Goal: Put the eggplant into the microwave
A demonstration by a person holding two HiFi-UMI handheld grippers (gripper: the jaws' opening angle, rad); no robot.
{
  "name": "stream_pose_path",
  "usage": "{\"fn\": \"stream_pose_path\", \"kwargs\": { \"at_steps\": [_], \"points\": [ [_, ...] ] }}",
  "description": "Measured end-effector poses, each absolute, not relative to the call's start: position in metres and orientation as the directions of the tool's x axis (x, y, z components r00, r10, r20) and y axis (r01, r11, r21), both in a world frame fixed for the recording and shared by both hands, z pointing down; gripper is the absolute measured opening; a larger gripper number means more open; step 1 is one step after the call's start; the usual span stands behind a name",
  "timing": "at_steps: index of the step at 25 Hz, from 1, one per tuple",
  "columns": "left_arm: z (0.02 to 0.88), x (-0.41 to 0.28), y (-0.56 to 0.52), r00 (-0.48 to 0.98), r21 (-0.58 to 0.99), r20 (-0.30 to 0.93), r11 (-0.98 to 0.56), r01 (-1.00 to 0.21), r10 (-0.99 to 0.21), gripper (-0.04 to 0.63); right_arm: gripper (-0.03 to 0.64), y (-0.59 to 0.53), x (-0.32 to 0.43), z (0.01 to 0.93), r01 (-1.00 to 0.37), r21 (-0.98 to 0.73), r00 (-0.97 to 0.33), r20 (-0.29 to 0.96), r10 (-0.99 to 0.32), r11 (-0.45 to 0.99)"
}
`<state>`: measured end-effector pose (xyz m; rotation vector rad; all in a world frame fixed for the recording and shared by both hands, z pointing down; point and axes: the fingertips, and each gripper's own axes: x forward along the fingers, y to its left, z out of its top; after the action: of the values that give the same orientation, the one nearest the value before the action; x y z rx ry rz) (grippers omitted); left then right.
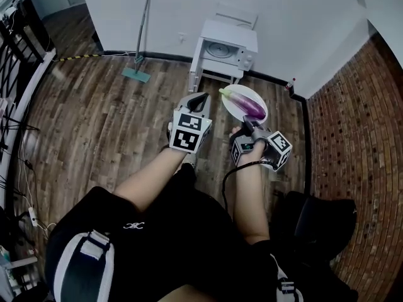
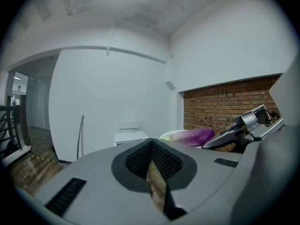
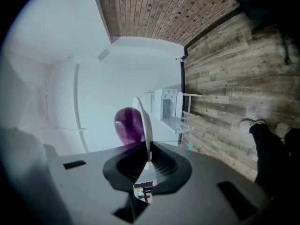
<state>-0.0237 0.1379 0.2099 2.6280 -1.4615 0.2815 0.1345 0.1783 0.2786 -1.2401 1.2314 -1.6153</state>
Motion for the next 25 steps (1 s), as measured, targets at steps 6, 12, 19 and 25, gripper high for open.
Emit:
{"fn": "stream_pose_path", "kwargs": {
  "at_steps": [6,12,19,25],
  "points": [
    [0.215,-0.008,0.087,0.530,0.025,0.224,-0.539,-0.842,-0.818,0.000,0.031,0.131,0.148,0.278,0.005,-0.966,-0.253,0.250,-0.935,-0.260],
    [0.218,0.004,0.032,0.542,0.044,0.225,-0.548,-0.836,-0.810,0.000,0.029,0.077,0.162,0.276,-0.008,-0.965,-0.244,0.255,-0.936,-0.261],
    [0.222,0.009,-0.032,0.535,0.057,0.237,-0.538,-0.841,-0.811,0.000,0.031,0.014,0.169,0.281,-0.017,-0.957,-0.252,0.284,-0.925,-0.289],
    [0.223,0.007,-0.089,0.534,0.063,0.250,-0.537,-0.841,-0.808,0.000,0.031,-0.041,0.166,0.281,-0.016,-0.954,-0.261,0.292,-0.920,-0.298]
  ]
}}
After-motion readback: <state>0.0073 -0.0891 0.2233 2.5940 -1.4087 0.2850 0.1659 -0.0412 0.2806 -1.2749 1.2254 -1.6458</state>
